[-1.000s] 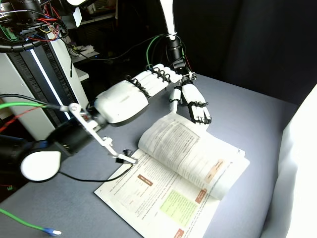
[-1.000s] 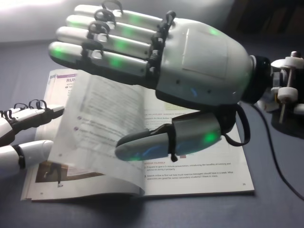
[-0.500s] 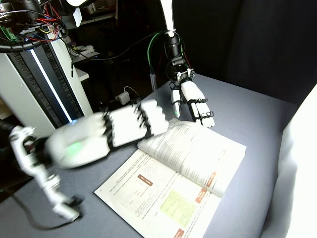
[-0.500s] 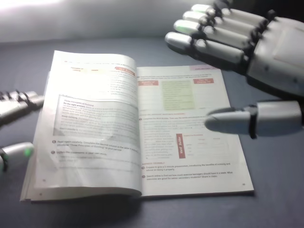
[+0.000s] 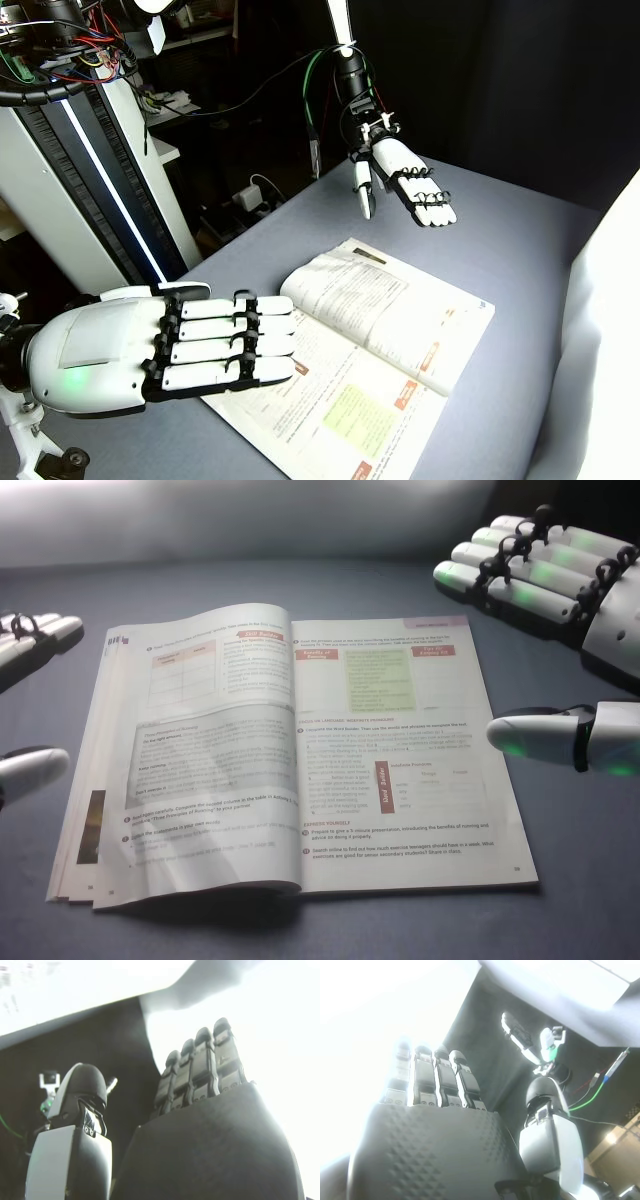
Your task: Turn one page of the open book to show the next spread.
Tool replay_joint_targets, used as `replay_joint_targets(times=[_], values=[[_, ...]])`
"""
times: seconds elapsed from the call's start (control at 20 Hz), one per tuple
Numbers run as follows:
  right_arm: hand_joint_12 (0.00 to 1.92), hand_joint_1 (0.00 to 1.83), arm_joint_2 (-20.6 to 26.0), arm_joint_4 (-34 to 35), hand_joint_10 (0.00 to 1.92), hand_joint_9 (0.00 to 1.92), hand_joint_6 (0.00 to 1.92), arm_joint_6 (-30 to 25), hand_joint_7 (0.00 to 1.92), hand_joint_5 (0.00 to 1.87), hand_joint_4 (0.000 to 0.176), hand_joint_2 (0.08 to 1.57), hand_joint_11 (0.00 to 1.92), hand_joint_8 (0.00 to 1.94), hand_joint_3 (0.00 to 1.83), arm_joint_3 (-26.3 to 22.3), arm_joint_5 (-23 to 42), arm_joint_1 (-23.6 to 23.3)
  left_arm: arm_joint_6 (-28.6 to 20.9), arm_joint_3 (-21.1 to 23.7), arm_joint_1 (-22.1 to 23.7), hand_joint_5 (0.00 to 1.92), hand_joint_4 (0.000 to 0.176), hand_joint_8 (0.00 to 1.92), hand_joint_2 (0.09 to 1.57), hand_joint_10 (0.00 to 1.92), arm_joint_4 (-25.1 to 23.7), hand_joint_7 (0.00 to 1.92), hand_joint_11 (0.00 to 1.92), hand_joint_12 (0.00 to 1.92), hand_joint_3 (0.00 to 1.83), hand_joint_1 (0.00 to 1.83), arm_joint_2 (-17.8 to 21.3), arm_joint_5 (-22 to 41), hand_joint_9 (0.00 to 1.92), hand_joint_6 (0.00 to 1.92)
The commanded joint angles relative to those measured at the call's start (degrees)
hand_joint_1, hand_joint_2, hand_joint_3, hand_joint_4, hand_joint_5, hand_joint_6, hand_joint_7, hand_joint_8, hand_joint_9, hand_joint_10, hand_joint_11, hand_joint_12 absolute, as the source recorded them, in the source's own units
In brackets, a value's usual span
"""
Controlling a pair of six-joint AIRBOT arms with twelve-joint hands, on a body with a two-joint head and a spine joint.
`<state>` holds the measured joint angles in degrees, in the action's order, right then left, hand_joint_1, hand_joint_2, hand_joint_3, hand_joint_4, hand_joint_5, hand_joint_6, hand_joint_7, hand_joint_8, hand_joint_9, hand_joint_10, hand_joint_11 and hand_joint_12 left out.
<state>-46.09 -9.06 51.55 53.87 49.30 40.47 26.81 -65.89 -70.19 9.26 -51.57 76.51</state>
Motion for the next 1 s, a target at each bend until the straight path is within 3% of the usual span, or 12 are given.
replay_joint_targets(times=[0.0,0.3,0.35,0.4,0.45,0.5,0.6,0.65,0.7,0.85,0.9,0.95], values=[[0.0,0.0,0.3,2.3,0.0,0.0,0.0,0.6,0.0,0.0,0.0,1.22,0.0,0.0,0.02,0.0,7.3,0.0,-0.1,-0.6,1.2,0.0,0.017,0.0,1.32,0.0,0.8,0.0,0.0,0.0,0.0,0.33,-0.2,7.5,0.0,0.0],[0.0,0.21,2.0,10.1,0.0,0.0,0.0,2.9,0.0,0.0,0.0,1.24,0.0,0.0,0.01,-1.3,14.3,5.6,-0.7,-2.6,7.3,0.0,0.0,0.0,1.29,0.0,-3.3,0.0,0.0,0.0,0.0,0.36,-3.0,6.4,0.0,0.0],[0.0,0.38,2.3,11.9,0.0,0.0,0.0,2.9,0.0,0.0,0.0,1.24,0.0,0.0,0.01,-1.3,16.9,7.2,-1.0,-3.1,8.2,0.0,0.032,0.0,1.28,0.0,-3.6,0.0,0.02,0.01,0.0,0.36,-3.7,6.3,0.0,0.0],[0.0,0.38,2.5,12.9,0.0,0.0,0.0,2.9,0.0,0.0,0.0,1.24,0.0,0.0,0.01,-1.4,19.1,8.1,-1.1,-3.4,8.6,0.0,0.032,0.0,1.28,0.0,-3.4,0.0,0.02,0.01,0.0,0.36,-4.0,6.8,0.0,0.0],[0.01,0.37,2.8,13.6,0.0,0.0,0.0,2.9,0.0,0.0,0.028,1.27,0.01,0.0,0.02,-1.4,21.1,8.6,-1.0,-3.6,8.7,0.0,0.0,0.0,1.29,0.0,-2.8,0.0,0.0,0.0,0.0,0.39,-4.3,7.9,0.0,0.0],[0.02,0.41,3.0,14.1,0.0,0.0,0.0,2.9,0.0,0.0,0.051,1.29,0.03,0.0,0.02,-1.5,22.6,8.6,-1.0,-3.6,8.7,0.0,0.015,0.0,1.3,0.0,-2.4,0.0,0.0,0.0,0.0,0.43,-4.3,8.8,0.0,0.0],[0.3,0.42,3.7,15.2,0.0,0.01,0.0,2.9,0.0,0.0,0.046,1.3,0.0,0.0,0.01,-1.6,25.8,8.8,-0.8,-3.8,8.7,0.0,0.037,0.0,1.29,0.0,-1.4,0.0,0.0,0.0,0.0,0.46,-4.4,10.5,0.0,0.0],[0.37,0.45,4.0,15.6,0.01,0.02,0.0,2.9,0.0,0.0,0.02,1.3,0.0,0.0,0.01,-1.7,27.1,9.1,-0.8,-3.8,8.7,0.0,0.05,0.0,1.3,0.0,-0.9,0.0,0.0,0.0,0.0,0.46,-4.6,11.3,0.0,0.0],[0.54,0.4,4.2,16.3,0.01,0.04,0.0,2.9,0.0,0.0,0.03,1.32,0.0,0.0,0.0,-1.9,29.1,9.5,-0.7,-3.9,9.0,0.0,0.085,0.0,1.3,0.0,-0.3,0.0,0.0,0.0,0.0,0.52,-4.9,12.8,0.0,0.0],[0.77,0.3,4.8,17.7,0.04,0.1,0.0,2.7,0.0,0.0,0.0,1.37,0.0,0.0,0.01,-2.5,35.3,11.4,-0.6,-4.0,9.6,0.0,0.078,0.0,1.35,0.0,0.8,0.0,0.0,0.0,0.02,0.4,-5.6,17.3,0.0,0.0],[0.25,0.25,5.1,18.0,0.02,0.05,0.0,2.7,0.08,0.0,0.0,1.34,0.0,0.02,0.0,-2.7,37.2,12.0,-0.6,-3.9,9.6,0.0,0.042,0.0,1.41,0.0,0.9,0.0,0.0,0.0,0.02,0.33,-5.6,18.4,0.0,0.0],[0.32,0.18,5.4,18.1,0.02,0.08,0.0,2.7,0.1,0.0,0.0,1.38,0.0,0.01,0.0,-3.0,39.4,12.6,-0.6,-3.8,9.7,0.0,0.084,0.0,1.41,0.0,1.0,0.0,0.0,0.0,0.0,0.54,-5.6,19.6,0.0,0.0]])
